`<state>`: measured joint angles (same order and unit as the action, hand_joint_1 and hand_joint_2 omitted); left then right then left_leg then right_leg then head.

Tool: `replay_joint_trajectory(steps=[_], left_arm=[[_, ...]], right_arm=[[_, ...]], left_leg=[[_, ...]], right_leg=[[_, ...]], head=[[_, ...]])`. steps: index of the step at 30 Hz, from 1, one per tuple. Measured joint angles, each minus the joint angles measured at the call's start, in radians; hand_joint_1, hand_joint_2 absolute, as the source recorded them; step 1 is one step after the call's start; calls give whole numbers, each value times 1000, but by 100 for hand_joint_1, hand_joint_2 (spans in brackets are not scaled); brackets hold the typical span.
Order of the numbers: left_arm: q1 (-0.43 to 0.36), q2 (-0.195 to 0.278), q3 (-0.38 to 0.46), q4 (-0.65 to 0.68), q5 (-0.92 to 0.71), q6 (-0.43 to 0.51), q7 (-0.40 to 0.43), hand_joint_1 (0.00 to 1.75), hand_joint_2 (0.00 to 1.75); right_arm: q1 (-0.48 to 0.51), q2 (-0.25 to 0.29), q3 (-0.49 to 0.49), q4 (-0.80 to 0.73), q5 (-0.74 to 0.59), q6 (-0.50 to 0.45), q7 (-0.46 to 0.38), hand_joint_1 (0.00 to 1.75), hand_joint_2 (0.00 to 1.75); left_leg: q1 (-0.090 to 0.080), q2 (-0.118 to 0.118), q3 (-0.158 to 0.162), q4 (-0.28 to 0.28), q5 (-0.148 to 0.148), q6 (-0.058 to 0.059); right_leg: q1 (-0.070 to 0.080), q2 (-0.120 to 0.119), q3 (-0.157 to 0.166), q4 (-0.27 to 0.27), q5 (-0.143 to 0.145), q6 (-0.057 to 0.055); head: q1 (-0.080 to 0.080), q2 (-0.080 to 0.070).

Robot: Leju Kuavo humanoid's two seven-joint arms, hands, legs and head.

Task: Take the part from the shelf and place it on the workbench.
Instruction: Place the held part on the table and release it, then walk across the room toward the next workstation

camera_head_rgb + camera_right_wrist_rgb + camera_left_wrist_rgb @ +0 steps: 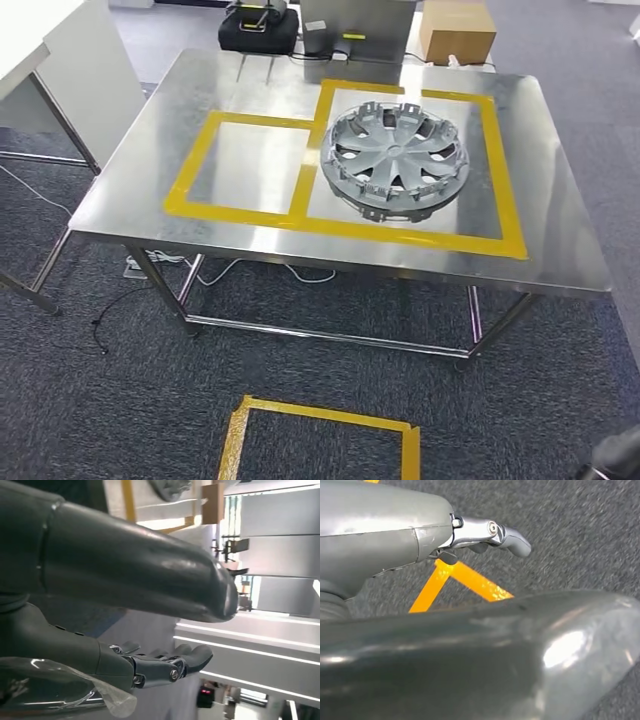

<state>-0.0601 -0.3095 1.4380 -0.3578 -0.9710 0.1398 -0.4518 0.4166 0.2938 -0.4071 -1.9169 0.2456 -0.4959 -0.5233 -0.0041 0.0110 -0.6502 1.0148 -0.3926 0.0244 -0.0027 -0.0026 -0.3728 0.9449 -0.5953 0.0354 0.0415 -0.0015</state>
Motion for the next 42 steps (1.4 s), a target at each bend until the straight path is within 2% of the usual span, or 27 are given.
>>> replay_joint_trajectory(steps=[2,3,5,7,8,9,10,12,14,15,17,19,22,23,24,25,26,27,29,31,33,34,35,38,39,40,42], left_arm=[[1,-9,2,-9,3,-2,4,0,0],[3,-13,2,-14,4,-2,8,0,0],[6,-19,3,-24,6,-1,18,0,0],[6,-23,4,-30,11,0,23,0,0],[6,-24,4,-33,14,0,23,0,0],[5,-25,4,-34,17,-1,22,0,0],[4,-25,4,-35,19,-3,21,0,0],[3,-26,3,-36,20,-6,17,0,0],[1,-27,2,-40,22,-10,15,0,0],[1,-28,1,-41,22,-11,15,0,0],[1,-30,1,-44,22,-11,14,0,0],[0,-31,1,-46,25,-11,5,0,0],[-3,-28,-2,-47,27,-15,-13,0,0],[-4,-27,-2,-47,27,-14,-16,0,0],[-5,-26,-3,-47,27,-13,-17,0,0],[-5,-25,-3,-47,28,-11,-18,0,0],[-5,-25,-3,-47,28,-10,-18,0,0],[-6,-24,-4,-47,27,-7,-18,0,0],[-9,-25,-5,-46,24,-3,-13,0,0],[-11,-26,-7,-45,20,1,-6,0,0],[-7,-25,-8,-45,18,2,3,0,0],[-4,-24,-9,-44,18,2,8,0,0],[-1,-23,-9,-43,18,2,11,0,0],[1,-22,-9,-42,17,2,15,0,0],[2,-22,-9,-42,17,2,15,0,0],[3,-22,-9,-42,17,1,16,0,0],[4,-22,-9,-42,17,1,17,0,0]], right_arm=[[-6,12,-22,79,38,-8,21,0,0],[-12,17,-33,126,70,-11,31,0,0],[-36,28,-61,240,128,-12,39,0,0],[-73,36,-103,379,156,-6,45,0,0],[-94,39,-129,451,163,0,48,0,0],[-117,42,-160,526,173,8,53,0,0],[-140,45,-194,595,187,19,58,0,0],[-182,46,-264,725,226,47,74,0,0],[-213,44,-329,841,268,77,92,0,0],[-228,42,-359,896,286,93,102,0,0],[-257,36,-417,1003,309,124,122,0,0],[-286,31,-473,1100,317,154,140,0,0],[-338,19,-542,1245,352,170,180,0,0],[-353,14,-556,1288,369,167,193,0,0],[-364,8,-565,1326,385,164,203,0,0],[-372,4,-572,1355,396,162,209,0,0],[-379,0,-578,1383,406,163,212,0,0],[-385,-4,-584,1408,416,164,214,0,0],[-395,-12,-590,1452,441,164,220,0,0],[-401,-19,-590,1482,464,163,226,0,0],[-406,-24,-591,1505,485,162,234,0,0],[-408,-27,-591,1515,496,162,239,0,0],[-408,-29,-592,1523,504,162,242,0,0],[-407,-33,-592,1542,517,162,248,0,0],[-407,-34,-592,1547,518,162,249,0,0],[-407,-36,-592,1550,519,162,249,0,0],[-410,-37,-592,1557,520,162,250,0,0]], left_leg=[[2,0,-9,-4,19,-13],[4,-1,-14,2,5,-19],[7,-3,-31,66,-82,-28],[8,-4,-49,194,-178,-32],[8,-4,-51,249,-193,-32],[8,-5,-42,282,-184,-32],[8,-5,-20,280,-157,-30],[8,-7,73,177,-117,-27],[6,-12,164,39,-137,-22],[4,-13,184,-1,-151,-17],[1,-12,179,-22,-153,-3],[2,-7,162,-28,-136,16],[0,-7,120,-29,-103,27],[-1,-9,105,-28,-92,27],[-2,-12,91,-28,-81,26],[-3,-16,79,-27,-71,25],[-4,-23,69,-26,-62,23],[-4,-31,61,-25,-53,20],[-6,-49,48,-22,-37,12],[-8,-66,37,-20,-20,2],[-8,-77,27,-16,-13,-10],[-7,-71,20,-1,-27,-15],[-7,-60,7,35,-57,-20],[2,-29,-51,223,-173,-35],[5,-25,-58,263,-186,-39],[8,-22,-47,267,-179,-42],[13,-4,25,166,-128,-43]], right_leg=[[1,-1,-4,-24,5,-11],[0,-3,-15,-23,16,-18],[-2,-7,-41,-23,42,-31],[1,-9,-72,-17,65,-35],[2,-11,-88,-13,76,-35],[4,-13,-105,-5,86,-35],[4,-15,-124,4,96,-34],[5,-16,-160,27,110,-29],[6,-16,-190,49,123,-21],[7,-17,-199,54,130,-16],[5,-16,-212,56,142,-5],[2,-11,-232,77,112,5],[0,-3,-285,231,-20,13],[0,-2,-297,289,-44,13],[0,-1,-297,324,-41,12],[0,0,-283,332,-20,10],[0,4,-249,300,11,7],[0,18,-198,237,37,3],[0,54,-88,83,47,-7],[2,64,-44,2,29,-14],[-1,44,-49,-11,29,-23],[-3,33,-51,-12,34,-30],[-5,21,-53,-14,39,-35],[-3,-19,-61,-11,45,-41],[-3,-33,-64,-9,46,-40],[-3,-47,-66,-7,46,-39],[-3,-71,-65,-1,42,-34]], head=[[1,0],[0,0],[-2,0],[-5,0],[-5,0],[-5,0],[-5,0],[-5,0],[-5,0],[-4,0],[-5,0],[-3,0],[1,0],[1,0],[1,0],[1,0],[1,0],[1,0],[0,0],[0,0],[0,0],[-3,0],[-7,0],[-15,0],[-15,0],[-15,0],[-15,0]])
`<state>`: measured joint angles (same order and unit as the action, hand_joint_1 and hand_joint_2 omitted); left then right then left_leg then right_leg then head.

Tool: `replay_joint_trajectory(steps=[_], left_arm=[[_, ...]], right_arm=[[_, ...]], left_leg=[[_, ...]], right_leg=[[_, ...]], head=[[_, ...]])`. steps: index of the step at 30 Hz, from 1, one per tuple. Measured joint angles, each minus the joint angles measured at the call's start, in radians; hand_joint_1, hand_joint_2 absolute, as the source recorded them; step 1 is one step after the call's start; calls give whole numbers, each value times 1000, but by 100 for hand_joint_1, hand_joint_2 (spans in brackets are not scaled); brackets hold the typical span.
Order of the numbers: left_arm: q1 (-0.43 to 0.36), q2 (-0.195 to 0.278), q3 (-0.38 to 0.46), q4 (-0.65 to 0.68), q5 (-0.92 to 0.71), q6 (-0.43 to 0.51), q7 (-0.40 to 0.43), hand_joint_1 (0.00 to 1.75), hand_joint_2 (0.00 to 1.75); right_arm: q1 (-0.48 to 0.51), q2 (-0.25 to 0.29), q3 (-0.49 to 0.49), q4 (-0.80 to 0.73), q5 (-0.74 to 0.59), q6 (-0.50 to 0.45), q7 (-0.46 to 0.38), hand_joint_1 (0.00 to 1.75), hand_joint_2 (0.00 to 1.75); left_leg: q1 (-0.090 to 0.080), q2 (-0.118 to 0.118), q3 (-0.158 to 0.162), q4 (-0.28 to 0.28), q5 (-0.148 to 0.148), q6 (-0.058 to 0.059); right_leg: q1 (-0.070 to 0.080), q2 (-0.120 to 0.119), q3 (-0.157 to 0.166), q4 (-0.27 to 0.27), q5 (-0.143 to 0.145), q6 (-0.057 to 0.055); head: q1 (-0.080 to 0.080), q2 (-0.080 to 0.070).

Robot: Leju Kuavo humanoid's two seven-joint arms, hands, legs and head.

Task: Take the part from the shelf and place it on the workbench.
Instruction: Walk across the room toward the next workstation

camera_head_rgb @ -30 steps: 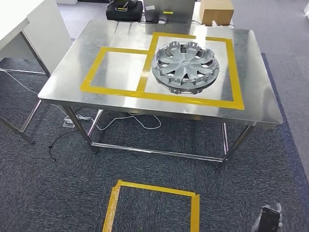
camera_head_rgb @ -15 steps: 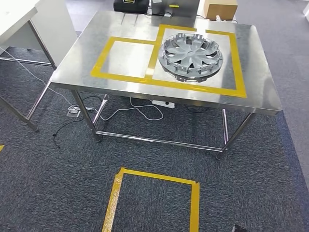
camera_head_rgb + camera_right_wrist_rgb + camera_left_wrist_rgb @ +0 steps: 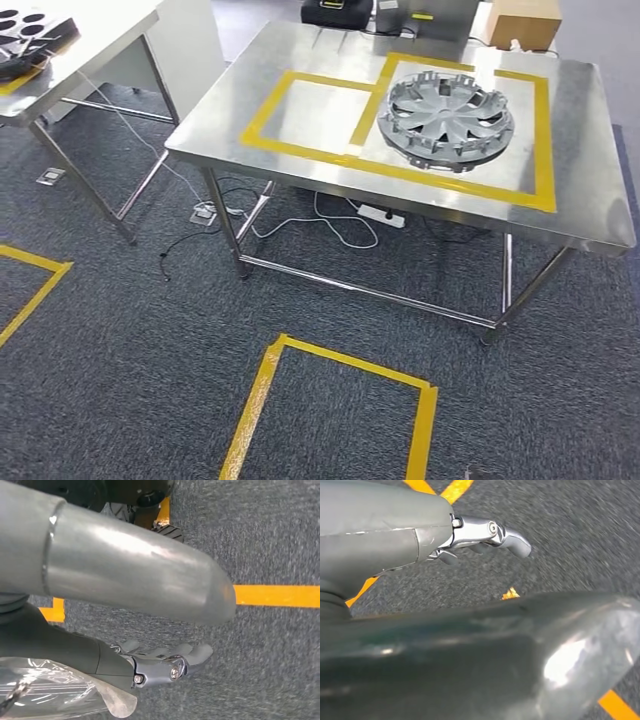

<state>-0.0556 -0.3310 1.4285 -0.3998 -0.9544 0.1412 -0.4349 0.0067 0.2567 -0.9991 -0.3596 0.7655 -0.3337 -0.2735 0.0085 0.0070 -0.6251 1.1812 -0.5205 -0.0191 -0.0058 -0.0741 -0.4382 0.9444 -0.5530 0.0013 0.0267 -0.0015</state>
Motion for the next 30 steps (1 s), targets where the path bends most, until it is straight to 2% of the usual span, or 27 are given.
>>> replay_joint_trajectory(steps=[2,3,4,6,7,8,10,11,12,13,14,15,16,17,18,19,21,22,24,25,26,27,28,29,30], left_arm=[[-1,0,-1,0,0,0,1,0,0],[-1,0,-1,0,0,0,1,0,0],[-1,0,-1,1,0,0,1,0,0],[0,0,-2,1,0,0,1,0,0],[0,0,-2,1,0,0,1,0,0],[-1,0,-3,1,0,0,1,0,0],[-3,-1,-6,1,0,0,1,0,0],[-3,-1,-8,1,0,0,1,0,0],[-3,-1,-11,2,0,-1,1,0,0],[-3,0,-13,2,0,-1,1,0,0],[-2,0,-14,2,1,-2,0,0,0],[-2,0,-15,2,1,-2,0,0,0],[-3,0,-16,2,2,-3,-1,0,0],[-4,-1,-16,2,3,-4,-2,0,0],[-5,-1,-17,2,4,-4,-3,0,0],[-6,-1,-17,2,5,-4,-3,0,0],[-4,-1,-17,2,6,-3,-4,0,0],[-2,0,-17,3,6,-3,-5,0,0],[-3,1,-17,5,9,-1,-6,0,0],[-5,2,-17,6,11,-1,-6,0,0],[-6,2,-17,7,12,0,-6,0,0],[-6,2,-17,8,13,0,-6,0,0],[-5,3,-17,9,14,1,-6,0,0],[-4,3,-17,10,14,2,-6,0,0],[-3,3,-17,11,15,3,-6,0,0]], right_arm=[[-3,-1,0,5,0,0,0,0,0],[-4,-2,0,7,0,0,0,0,0],[-6,-2,1,9,0,0,0,0,0],[-10,-3,1,11,3,0,0,0,0],[-12,-3,1,12,7,1,0,0,0],[-14,-3,2,13,13,1,0,0,0],[-14,-4,4,18,30,2,3,0,0],[-13,-5,5,22,39,2,5,0,0],[-12,-6,5,26,47,2,8,0,0],[-11,-7,5,29,52,2,9,0,0],[-10,-8,5,33,57,2,10,0,0],[-10,-9,5,35,60,2,10,0,0],[-11,-11,5,37,63,2,10,0,0],[-11,-13,6,40,67,3,11,0,0],[-11,-15,6,42,70,4,11,0,0],[-12,-17,6,44,74,5,12,0,0],[-13,-18,6,46,82,8,14,0,0],[-14,-19,6,47,86,9,15,0,0],[-14,-20,5,49,91,9,15,0,0],[-13,-20,5,51,92,9,15,0,0],[-12,-20,5,52,92,9,15,0,0],[-11,-21,5,53,93,10,15,0,0],[-11,-22,5,53,93,10,16,0,0],[-12,-22,5,54,93,11,17,0,0],[-13,-23,5,54,94,12,17,0,0]], left_leg=[[-5,45,73,-121,29,7],[-8,63,90,-155,30,13],[-13,70,91,-162,24,21],[-13,53,82,-168,26,36],[-12,43,79,-171,28,42],[-10,32,77,-174,32,48],[-8,11,72,-177,38,57],[-9,-2,69,-177,39,60],[-10,-15,68,-177,40,62],[-12,-28,68,-176,41,62],[-13,-43,69,-176,41,62],[-14,-57,70,-175,42,62],[-14,-70,70,-175,42,61],[-15,-83,68,-172,43,59],[-15,-95,63,-170,45,56],[-13,-106,57,-168,49,50],[-11,-128,44,-168,57,36],[-11,-124,40,-164,55,30],[-13,-82,13,-106,16,19],[-12,-53,-11,-48,-18,15],[-10,-34,-41,19,-53,10],[-7,-25,-63,74,-75,6],[-4,-20,-73,104,-81,2],[-2,-17,-64,94,-68,0],[0,-10,-37,49,-40,-1]], right_leg=[[3,-20,0,7,-7,10],[6,-29,2,10,-11,15],[9,-38,3,12,-12,19],[9,-52,7,13,-16,28],[8,-40,4,20,-25,34],[6,-17,-9,43,-43,39],[3,43,-67,163,-102,44],[2,60,-106,239,-129,45],[2,67,-141,299,-141,44],[2,71,-160,323,-131,42],[2,74,-162,308,-103,40],[2,82,-146,255,-59,36],[2,105,-122,186,-17,30],[1,129,-100,124,13,25],[1,150,-81,77,26,21],[1,162,-72,55,27,18],[0,147,-64,39,25,13],[-2,135,-62,35,30,9],[-6,105,-58,24,37,1],[-5,88,-57,23,38,-1],[-4,71,-57,23,37,-2],[-3,54,-58,24,36,-3],[-3,39,-58,24,35,-3],[-3,25,-58,25,34,-2],[-3,11,-57,25,32,-1]], head=[[-1,0],[0,0],[1,0],[3,0],[4,0],[7,0],[12,0],[13,0],[13,0],[13,0],[13,0],[13,0],[13,0],[12,0],[13,0],[13,0],[13,0],[13,0],[7,0],[4,0],[1,0],[1,0],[1,0],[1,0],[1,0]])
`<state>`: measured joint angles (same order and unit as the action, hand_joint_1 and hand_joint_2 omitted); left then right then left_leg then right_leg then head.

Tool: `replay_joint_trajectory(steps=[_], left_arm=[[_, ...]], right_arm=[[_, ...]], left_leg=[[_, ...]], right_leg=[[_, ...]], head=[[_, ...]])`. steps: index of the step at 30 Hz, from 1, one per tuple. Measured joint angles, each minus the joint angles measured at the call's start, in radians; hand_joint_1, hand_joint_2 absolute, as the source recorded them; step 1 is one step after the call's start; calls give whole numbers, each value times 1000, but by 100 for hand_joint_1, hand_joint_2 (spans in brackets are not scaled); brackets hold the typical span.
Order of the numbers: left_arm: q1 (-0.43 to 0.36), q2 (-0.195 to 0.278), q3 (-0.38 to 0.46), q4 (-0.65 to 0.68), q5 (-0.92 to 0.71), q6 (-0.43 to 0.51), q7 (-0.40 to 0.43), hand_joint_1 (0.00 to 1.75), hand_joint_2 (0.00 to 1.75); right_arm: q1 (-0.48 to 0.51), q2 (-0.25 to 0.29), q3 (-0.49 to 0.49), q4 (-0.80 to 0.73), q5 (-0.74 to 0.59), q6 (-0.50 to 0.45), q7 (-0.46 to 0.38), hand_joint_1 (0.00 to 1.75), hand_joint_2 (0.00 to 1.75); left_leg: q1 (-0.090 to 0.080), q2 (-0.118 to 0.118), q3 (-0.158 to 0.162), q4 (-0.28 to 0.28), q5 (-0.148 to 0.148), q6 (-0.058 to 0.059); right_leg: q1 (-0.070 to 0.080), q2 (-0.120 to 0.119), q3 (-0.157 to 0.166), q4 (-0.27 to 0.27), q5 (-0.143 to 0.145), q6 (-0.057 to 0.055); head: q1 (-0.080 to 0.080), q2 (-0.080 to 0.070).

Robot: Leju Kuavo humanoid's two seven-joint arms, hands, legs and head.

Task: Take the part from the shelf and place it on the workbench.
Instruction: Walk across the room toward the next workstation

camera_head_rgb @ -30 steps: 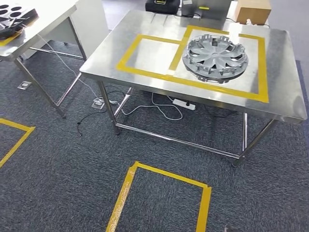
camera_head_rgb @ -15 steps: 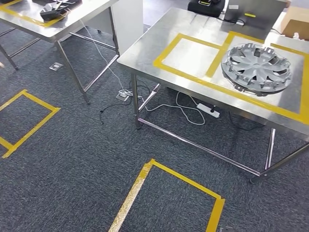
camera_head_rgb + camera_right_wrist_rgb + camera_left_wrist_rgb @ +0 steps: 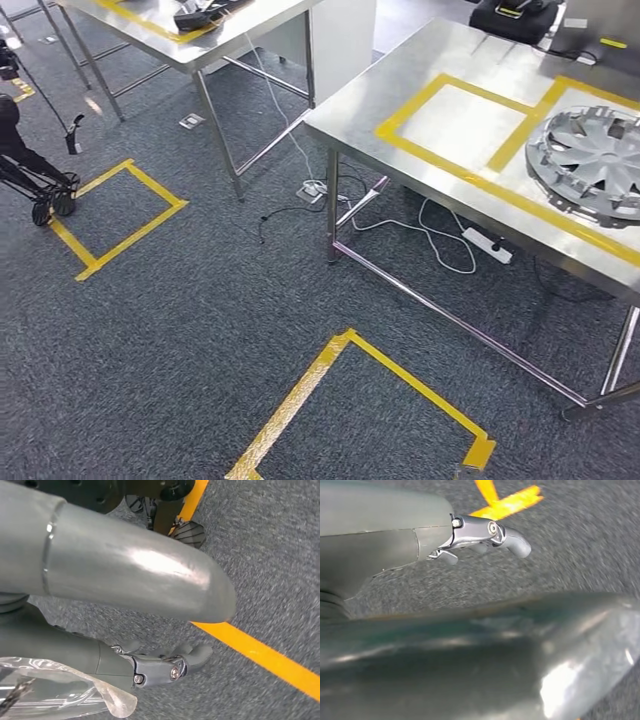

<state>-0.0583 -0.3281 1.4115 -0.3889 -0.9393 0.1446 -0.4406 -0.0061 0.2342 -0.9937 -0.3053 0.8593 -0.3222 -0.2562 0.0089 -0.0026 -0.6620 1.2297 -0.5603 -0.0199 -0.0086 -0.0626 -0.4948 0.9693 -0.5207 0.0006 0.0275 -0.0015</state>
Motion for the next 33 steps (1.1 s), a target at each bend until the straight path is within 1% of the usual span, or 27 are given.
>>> replay_joint_trajectory(steps=[2,3,4,5,7,8,9,10,11,12,13,14,15,16,18,19,20,22,23,24,26,27,28,29,30,31,33], left_arm=[[0,0,0,1,1,2,0,0,0],[-2,1,0,1,1,3,0,0,0],[-3,1,0,2,2,3,0,0,0],[-3,1,0,2,2,3,0,0,0],[0,1,0,4,3,3,0,0,0],[1,1,0,4,4,3,0,0,0],[1,2,0,5,4,3,-1,0,0],[1,2,0,5,4,3,-1,0,0],[0,3,0,6,4,3,-2,0,0],[-1,4,0,7,4,3,-2,0,0],[-1,4,0,8,4,3,-3,0,0],[-1,5,0,9,4,3,-4,0,0],[-1,5,0,9,4,3,-5,0,0],[-1,5,0,10,4,3,-6,0,0],[-2,6,0,12,5,3,-7,0,0],[-4,5,0,13,6,3,-8,0,0],[-4,6,0,14,7,3,-8,0,0],[-2,6,0,15,8,4,-9,0,0],[-1,6,0,16,8,4,-9,0,0],[-1,6,0,17,9,5,-9,0,0],[-4,7,0,18,11,6,-10,0,0],[-6,7,0,19,13,6,-10,0,0],[-6,7,0,20,15,6,-11,0,0],[-5,8,0,21,18,5,-11,0,0],[-4,8,0,22,19,5,-11,0,0],[-3,8,1,22,21,6,-11,0,0],[-4,9,1,23,22,6,-11,0,0]], right_arm=[[-2,0,0,1,3,3,0,0,0],[-2,0,0,2,5,4,0,0,0],[-2,-1,0,2,7,5,0,0,0],[-3,-1,0,3,9,5,0,0,0],[-6,-1,0,4,12,7,0,0,0],[-7,-1,0,4,13,8,0,0,0],[-9,-1,0,4,14,8,0,0,0],[-10,-2,0,5,14,9,0,0,0],[-9,-3,0,5,14,10,0,0,0],[-7,-3,0,6,14,10,-1,0,0],[-5,-4,0,6,14,11,-1,0,0],[-3,-5,0,7,15,11,-2,0,0],[-3,-5,0,7,15,11,-3,0,0],[-2,-6,0,7,15,11,-4,0,0],[-3,-6,-1,8,11,18,-8,0,0],[-4,-6,-2,8,7,23,-10,0,0],[-4,-7,-3,8,1,29,-13,0,0],[-7,-7,-7,8,-7,38,-16,0,0],[-8,-7,-9,8,-9,40,-17,0,0],[-8,-7,-10,8,-9,41,-18,0,0],[-7,-7,-13,8,-12,46,-19,0,0],[-6,-7,-16,8,-15,50,-21,0,0],[-5,-7,-19,8,-19,54,-23,0,0],[-6,-8,-22,8,-22,58,-25,0,0],[-7,-8,-25,8,-25,61,-27,0,0],[-8,-8,-27,8,-26,64,-28,0,0],[-10,-8,-29,8,-27,68,-31,0,0]], left_leg=[[-2,44,77,-139,56,4],[-5,64,103,-189,69,11],[-8,78,116,-216,72,18],[-12,79,115,-221,69,25],[-13,56,108,-222,72,38],[-12,46,106,-223,75,44],[-10,34,105,-225,78,50],[-8,23,104,-227,81,55],[-8,12,102,-227,82,57],[-10,-1,101,-226,83,59],[-11,-14,101,-226,83,61],[-13,-29,102,-226,84,61],[-14,-45,103,-225,84,61],[-14,-59,104,-225,84,61],[-15,-87,104,-223,84,59],[-15,-99,100,-221,85,56],[-13,-111,95,-220,87,51],[-10,-129,87,-218,91,39],[-11,-116,82,-211,86,34],[-12,-92,73,-188,70,28],[-13,-32,28,-84,9,19],[-11,-18,-3,-15,-24,14],[-8,-12,-26,39,-45,11],[-7,-10,-35,64,-48,10],[-5,-6,-24,49,-32,9],[-5,2,6,-4,-1,10],[-11,48,81,-146,53,17]], right_leg=[[3,-23,4,2,-5,7],[6,-33,5,3,-8,11],[9,-42,7,5,-11,16],[11,-51,7,5,-13,21],[9,-65,12,4,-15,30],[7,-53,8,10,-23,37],[5,-30,-3,32,-42,42],[4,0,-23,76,-70,46],[3,30,-53,138,-102,47],[3,46,-87,208,-129,45],[4,54,-116,261,-140,43],[4,58,-133,284,-133,39],[5,63,-132,266,-105,36],[4,74,-114,213,-65,31],[1,123,-66,89,-6,24],[0,142,-48,50,3,22],[-1,153,-38,33,2,21],[0,134,-31,25,3,15],[-1,121,-30,23,5,10],[-1,107,-28,20,7,5],[1,74,-25,17,6,-2],[3,57,-25,18,4,-5],[4,39,-25,18,3,-6],[5,23,-25,18,2,-7],[6,9,-24,18,1,-7],[6,-4,-22,18,-1,-6],[10,-27,-17,20,-5,-1]], head=[[0,0],[0,0],[0,0],[1,0],[1,0],[1,0],[2,0],[3,0],[3,0],[4,0],[4,0],[4,0],[4,0],[4,0],[4,0],[3,0],[3,0],[3,0],[3,0],[0,0],[-4,0],[-6,0],[-6,0],[-6,0],[-6,0],[-6,0],[-6,0]])
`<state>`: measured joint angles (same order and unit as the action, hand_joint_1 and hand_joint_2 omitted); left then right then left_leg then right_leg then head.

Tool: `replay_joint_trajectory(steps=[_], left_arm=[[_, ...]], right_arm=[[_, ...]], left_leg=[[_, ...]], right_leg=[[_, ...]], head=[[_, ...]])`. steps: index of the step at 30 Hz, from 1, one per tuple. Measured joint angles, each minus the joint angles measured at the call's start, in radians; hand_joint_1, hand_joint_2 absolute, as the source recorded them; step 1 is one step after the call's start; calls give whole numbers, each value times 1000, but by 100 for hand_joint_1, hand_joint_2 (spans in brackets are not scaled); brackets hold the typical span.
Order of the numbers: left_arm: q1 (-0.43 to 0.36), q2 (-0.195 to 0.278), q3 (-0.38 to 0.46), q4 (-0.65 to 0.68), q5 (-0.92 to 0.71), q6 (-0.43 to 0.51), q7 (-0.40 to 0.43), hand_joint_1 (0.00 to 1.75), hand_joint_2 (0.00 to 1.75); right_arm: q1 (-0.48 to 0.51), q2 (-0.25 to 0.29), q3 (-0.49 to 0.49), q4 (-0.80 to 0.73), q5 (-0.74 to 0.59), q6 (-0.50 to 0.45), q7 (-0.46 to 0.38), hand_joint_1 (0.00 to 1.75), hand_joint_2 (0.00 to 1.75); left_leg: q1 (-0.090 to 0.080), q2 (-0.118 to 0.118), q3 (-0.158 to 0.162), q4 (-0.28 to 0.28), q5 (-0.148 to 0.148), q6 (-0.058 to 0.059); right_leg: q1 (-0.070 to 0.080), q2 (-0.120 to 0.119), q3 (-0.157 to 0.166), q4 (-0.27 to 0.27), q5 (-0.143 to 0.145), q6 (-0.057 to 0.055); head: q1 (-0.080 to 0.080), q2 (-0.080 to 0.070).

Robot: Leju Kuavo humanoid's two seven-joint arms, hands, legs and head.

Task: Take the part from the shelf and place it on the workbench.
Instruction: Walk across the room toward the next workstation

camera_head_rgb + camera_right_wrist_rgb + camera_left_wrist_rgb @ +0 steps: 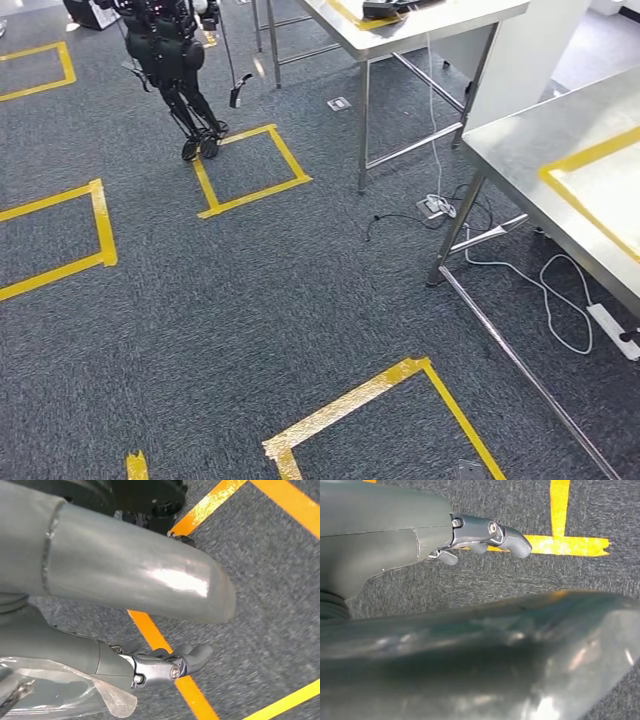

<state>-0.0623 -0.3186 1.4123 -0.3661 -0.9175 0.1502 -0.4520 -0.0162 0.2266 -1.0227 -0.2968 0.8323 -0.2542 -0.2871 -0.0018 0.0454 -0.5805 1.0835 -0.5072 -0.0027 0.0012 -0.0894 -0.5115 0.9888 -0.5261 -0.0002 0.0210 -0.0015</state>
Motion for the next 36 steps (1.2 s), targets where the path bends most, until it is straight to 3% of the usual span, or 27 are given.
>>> replay_joint_trajectory(steps=[2,4,5,7,9,10,11,12,13,15,16,18,20,22,24,26,27,29,31,33,35,36], left_arm=[[-4,1,0,0,0,0,0,0,0],[-3,1,0,1,0,0,0,0,0],[-2,2,0,1,0,0,0,0,0],[-2,2,0,1,1,0,0,0,0],[-4,2,0,2,1,-1,0,0,0],[-4,3,0,3,0,-2,0,0,0],[-4,3,0,4,-1,-3,0,0,0],[-4,3,0,4,-1,-3,0,0,0],[-4,3,0,5,-1,-3,0,0,0],[-5,4,0,7,-1,-3,0,0,0],[-6,4,0,7,-1,-3,-1,0,0],[-6,4,0,8,-1,-3,-2,0,0],[-2,5,0,9,1,-4,-4,0,0],[0,5,0,10,2,-4,-6,0,0],[-4,5,0,11,4,-4,-7,0,0],[-6,5,0,12,5,-4,-7,0,0],[-6,5,0,13,6,-3,-7,0,0],[-4,6,0,14,7,-2,-7,0,0],[-5,6,0,14,10,0,-7,0,0],[-9,6,0,14,14,1,-6,0,0],[-8,6,0,15,16,2,-6,0,0],[-5,6,0,15,17,2,-7,0,0]], right_arm=[[-1,0,-1,0,-1,3,-2,0,0],[-2,0,-2,0,-3,3,-3,0,0],[-3,0,-2,0,-3,4,-4,0,0],[-5,0,-4,0,-1,6,-6,0,0],[-2,0,-6,0,5,9,-7,0,0],[1,0,-6,0,8,11,-7,0,0],[2,0,-7,0,9,12,-7,0,0],[3,0,-7,0,10,13,-7,0,0],[3,0,-8,0,11,13,-7,0,0],[2,0,-10,0,12,14,-8,0,0],[1,0,-10,0,14,15,-10,0,0],[2,0,-11,0,23,19,-12,0,0],[1,-1,-11,0,31,23,-13,0,0],[1,-1,-12,0,35,26,-14,0,0],[3,-3,-12,0,39,31,-16,0,0],[6,-4,-13,0,41,36,-16,0,0],[5,-5,-14,0,42,38,-16,0,0],[2,-5,-14,0,44,44,-16,0,0],[1,-5,-14,1,51,50,-16,0,0],[1,-5,-14,2,63,54,-16,0,0],[-2,-5,-14,2,76,55,-16,0,0],[-4,-5,-14,2,81,55,-17,0,0]], left_leg=[[-8,32,33,-70,13,10],[-11,15,29,-75,14,20],[-10,5,29,-78,16,26],[-4,-17,30,-84,22,36],[-2,-42,27,-84,26,42],[-2,-56,26,-84,27,44],[-2,-71,26,-83,27,45],[-2,-85,27,-83,27,45],[-1,-100,28,-82,27,44],[-1,-129,28,-77,25,40],[-2,-143,25,-73,24,36],[0,-167,15,-66,27,25],[3,-181,8,-63,28,15],[1,-144,-11,-23,1,6],[-1,-85,-64,92,-60,0],[1,-62,-115,204,-101,-3],[2,-57,-119,217,-96,-3],[1,-43,-73,131,-38,2],[-8,4,-6,1,10,11],[-18,33,19,-57,15,18],[-18,15,17,-66,17,25],[-15,3,19,-70,19,29]], right_leg=[[5,-20,3,2,-5,7],[6,-40,7,0,-7,15],[5,-36,7,3,-13,20],[0,13,-15,58,-54,31],[-4,70,-79,193,-122,36],[-5,80,-112,260,-146,37],[-5,85,-134,299,-151,37],[-5,87,-137,298,-135,37],[-7,91,-122,256,-101,37],[-13,127,-63,118,-27,38],[-17,149,-37,62,-9,38],[-19,170,-16,22,-9,36],[-18,149,-11,19,-7,28],[-19,123,-8,14,-3,15],[-15,92,-6,11,-5,5],[-11,58,-5,12,-8,0],[-9,42,-5,12,-9,-1],[-7,17,0,12,-12,-2],[-2,-5,5,13,-19,3],[3,-28,6,14,-24,11],[3,-47,9,12,-28,20],[2,-36,9,17,-35,25]], head=[[1,0],[1,0],[2,0],[5,0],[8,0],[8,0],[8,0],[8,0],[8,0],[8,0],[7,0],[7,0],[7,0],[2,0],[-3,0],[-3,0],[-3,0],[-3,0],[-4,0],[-2,0],[-2,0],[0,0]])
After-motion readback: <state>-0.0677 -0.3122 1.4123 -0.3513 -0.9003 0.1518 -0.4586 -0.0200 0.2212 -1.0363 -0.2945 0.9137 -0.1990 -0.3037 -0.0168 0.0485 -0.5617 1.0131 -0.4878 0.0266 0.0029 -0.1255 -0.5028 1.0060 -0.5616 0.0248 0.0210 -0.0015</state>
